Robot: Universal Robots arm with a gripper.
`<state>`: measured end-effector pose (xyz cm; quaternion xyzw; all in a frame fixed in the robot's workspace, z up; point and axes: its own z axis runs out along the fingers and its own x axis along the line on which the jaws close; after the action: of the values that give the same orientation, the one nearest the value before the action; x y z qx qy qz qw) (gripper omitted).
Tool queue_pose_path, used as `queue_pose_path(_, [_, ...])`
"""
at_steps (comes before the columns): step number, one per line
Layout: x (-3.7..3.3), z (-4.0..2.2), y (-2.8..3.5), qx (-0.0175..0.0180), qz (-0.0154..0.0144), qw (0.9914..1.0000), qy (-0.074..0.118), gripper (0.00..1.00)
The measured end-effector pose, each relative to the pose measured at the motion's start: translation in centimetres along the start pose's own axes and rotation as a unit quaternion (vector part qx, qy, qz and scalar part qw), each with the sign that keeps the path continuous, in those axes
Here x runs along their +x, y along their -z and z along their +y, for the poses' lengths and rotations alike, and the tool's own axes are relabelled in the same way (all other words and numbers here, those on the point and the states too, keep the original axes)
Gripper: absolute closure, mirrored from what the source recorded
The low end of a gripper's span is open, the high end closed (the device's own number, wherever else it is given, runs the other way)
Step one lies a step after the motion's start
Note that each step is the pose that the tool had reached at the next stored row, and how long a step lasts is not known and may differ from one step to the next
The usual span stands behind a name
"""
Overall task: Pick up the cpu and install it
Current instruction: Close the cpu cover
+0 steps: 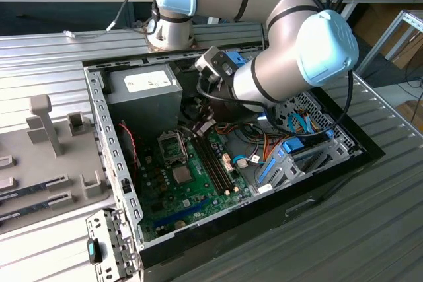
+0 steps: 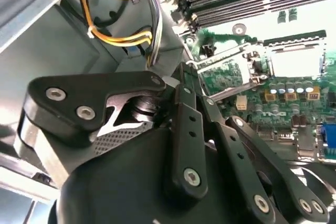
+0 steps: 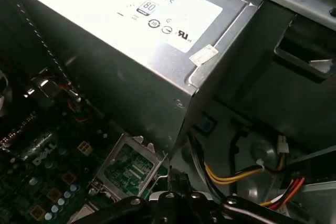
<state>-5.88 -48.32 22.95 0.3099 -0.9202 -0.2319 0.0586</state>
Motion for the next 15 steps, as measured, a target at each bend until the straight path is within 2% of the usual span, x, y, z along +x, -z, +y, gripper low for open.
queue_pose_path(2, [-0.12,0.13,-0.09,0.0154,0.0104,0.99982,-0.005,0.89])
queue_pose_path(3, [-0.16,0.17,-0.12,0.027,0.018,0.99944,-0.009,0.89])
queue_pose_path(5, [-0.21,0.24,-0.16,0.0418,0.028,0.99864,-0.014,0.89])
queue_pose_path(6, [-0.28,0.32,-0.22,0.0482,0.0321,0.9982,-0.016,0.89])
queue_pose_path(8, [-0.55,0.64,-0.39,0.0517,0.0343,0.99792,-0.017,0.89])
queue_pose_path(12, [-1.04,1.48,-0.88,0.0518,0.0341,0.99792,-0.018,0.89])
queue_pose_path(15, [-1.16,1.44,-1.43,0.0514,0.0339,0.99795,-0.018,0.89])
